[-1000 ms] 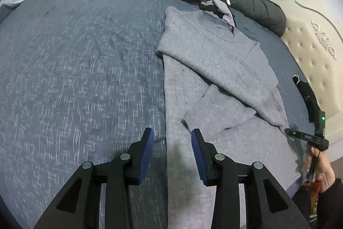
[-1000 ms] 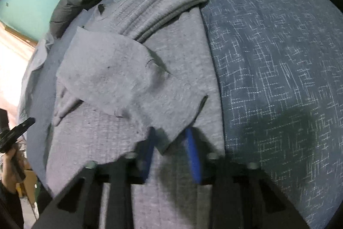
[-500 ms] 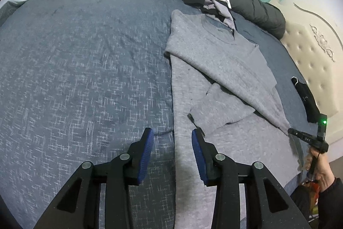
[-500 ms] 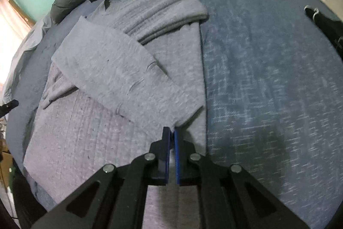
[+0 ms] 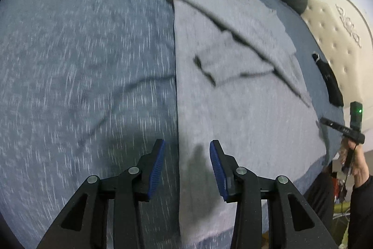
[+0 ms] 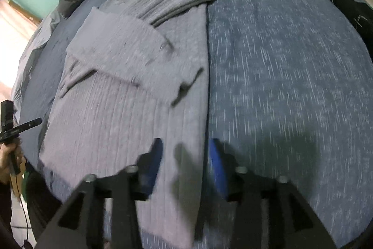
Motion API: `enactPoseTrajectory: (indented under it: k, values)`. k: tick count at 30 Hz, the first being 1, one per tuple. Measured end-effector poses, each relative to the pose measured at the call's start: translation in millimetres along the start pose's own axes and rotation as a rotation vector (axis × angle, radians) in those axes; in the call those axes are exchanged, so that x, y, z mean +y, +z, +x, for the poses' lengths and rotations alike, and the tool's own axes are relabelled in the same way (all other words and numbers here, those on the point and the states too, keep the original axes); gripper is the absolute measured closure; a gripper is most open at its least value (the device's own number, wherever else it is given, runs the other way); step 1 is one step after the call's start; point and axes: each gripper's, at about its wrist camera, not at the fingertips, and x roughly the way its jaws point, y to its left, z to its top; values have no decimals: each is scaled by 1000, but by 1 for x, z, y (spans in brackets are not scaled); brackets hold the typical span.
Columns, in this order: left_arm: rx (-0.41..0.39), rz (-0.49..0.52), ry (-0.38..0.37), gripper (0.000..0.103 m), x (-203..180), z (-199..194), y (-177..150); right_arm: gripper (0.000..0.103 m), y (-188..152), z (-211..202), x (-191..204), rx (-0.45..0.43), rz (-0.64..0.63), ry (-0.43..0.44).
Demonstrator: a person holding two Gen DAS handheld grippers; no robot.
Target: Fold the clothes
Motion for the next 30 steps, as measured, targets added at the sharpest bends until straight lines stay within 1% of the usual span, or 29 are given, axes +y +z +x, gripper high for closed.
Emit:
enactPoseTrajectory:
  k: [4, 7, 10, 13, 18, 26, 28, 29, 30]
  values:
    - [39, 18, -3, 55, -4, 1, -19, 57, -22, -3, -7, 46, 9, 10]
    - [79, 20, -8, 54, -5, 3, -31, 55, -35, -2, -10, 81, 30, 40]
    - [107, 2, -39, 54, -3, 4, -42, 54, -42, -3, -11, 86, 47, 57]
    - [132, 1, -33, 54, -2, 5, -51, 54, -46, -3, -8, 94, 48, 70]
    - [146, -4, -56, 54, -1, 2, -60, 53, -50, 4, -4, 124, 54, 103]
    - [152, 14, -86, 55, -11, 6, -68, 53, -54, 5, -3, 127, 62, 130]
    - [150, 21, -94, 58, -13, 5, -69, 53, -55, 5, -4, 125, 63, 139]
    - [150, 26, -97, 67, -13, 5, -69, 54, -56, 5, -5, 126, 61, 141]
    - [147, 31, -99, 74, -14, 3, -69, 55, -57, 5, -5, 127, 60, 143]
